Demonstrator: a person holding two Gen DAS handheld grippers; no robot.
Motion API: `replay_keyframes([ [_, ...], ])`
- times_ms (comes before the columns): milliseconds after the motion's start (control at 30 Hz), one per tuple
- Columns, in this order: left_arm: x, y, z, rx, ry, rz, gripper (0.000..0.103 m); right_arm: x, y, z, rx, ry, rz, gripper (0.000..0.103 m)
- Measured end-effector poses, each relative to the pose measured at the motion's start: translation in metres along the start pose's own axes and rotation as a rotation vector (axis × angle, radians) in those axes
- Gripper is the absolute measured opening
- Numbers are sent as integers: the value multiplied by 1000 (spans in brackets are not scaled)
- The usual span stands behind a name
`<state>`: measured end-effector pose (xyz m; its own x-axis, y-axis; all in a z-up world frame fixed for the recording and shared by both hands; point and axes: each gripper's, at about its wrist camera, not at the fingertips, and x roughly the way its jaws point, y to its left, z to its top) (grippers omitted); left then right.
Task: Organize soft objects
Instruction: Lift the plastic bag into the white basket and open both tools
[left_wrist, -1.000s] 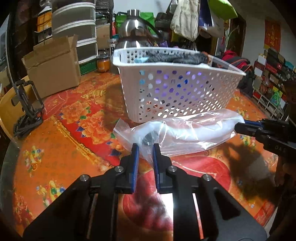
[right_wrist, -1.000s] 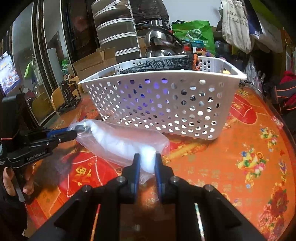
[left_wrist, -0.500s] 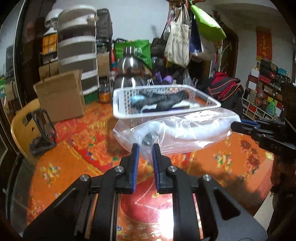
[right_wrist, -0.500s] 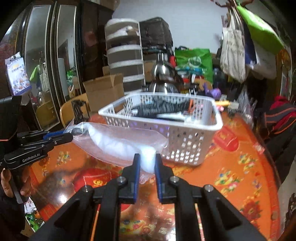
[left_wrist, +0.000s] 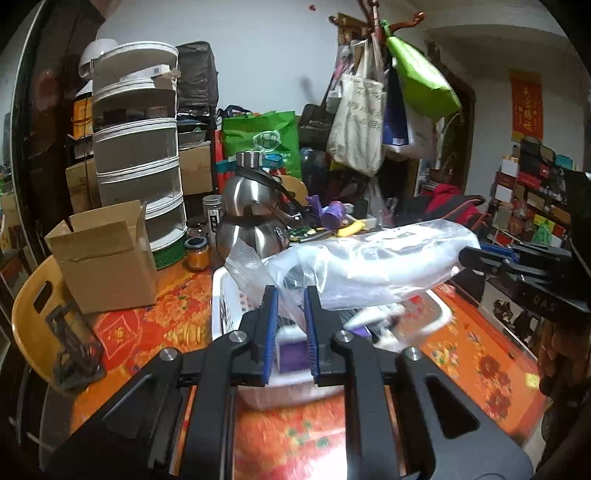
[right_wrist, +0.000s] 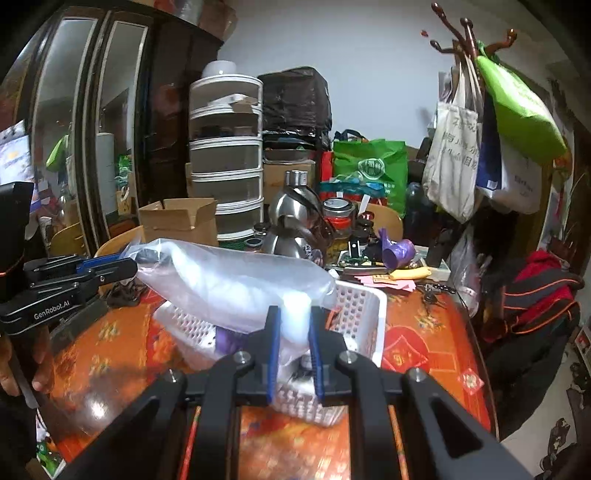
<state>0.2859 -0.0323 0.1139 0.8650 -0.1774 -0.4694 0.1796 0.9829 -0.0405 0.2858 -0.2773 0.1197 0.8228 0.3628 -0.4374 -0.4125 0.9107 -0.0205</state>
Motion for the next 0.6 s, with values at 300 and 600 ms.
replay_keyframes([
  [300, 103, 7, 16, 5, 149, 48, 13, 94, -42, 10, 53, 126, -36, 13],
  [600, 156, 9, -4, -6, 242, 67, 13, 142, -48, -12, 63, 211, -30, 14],
])
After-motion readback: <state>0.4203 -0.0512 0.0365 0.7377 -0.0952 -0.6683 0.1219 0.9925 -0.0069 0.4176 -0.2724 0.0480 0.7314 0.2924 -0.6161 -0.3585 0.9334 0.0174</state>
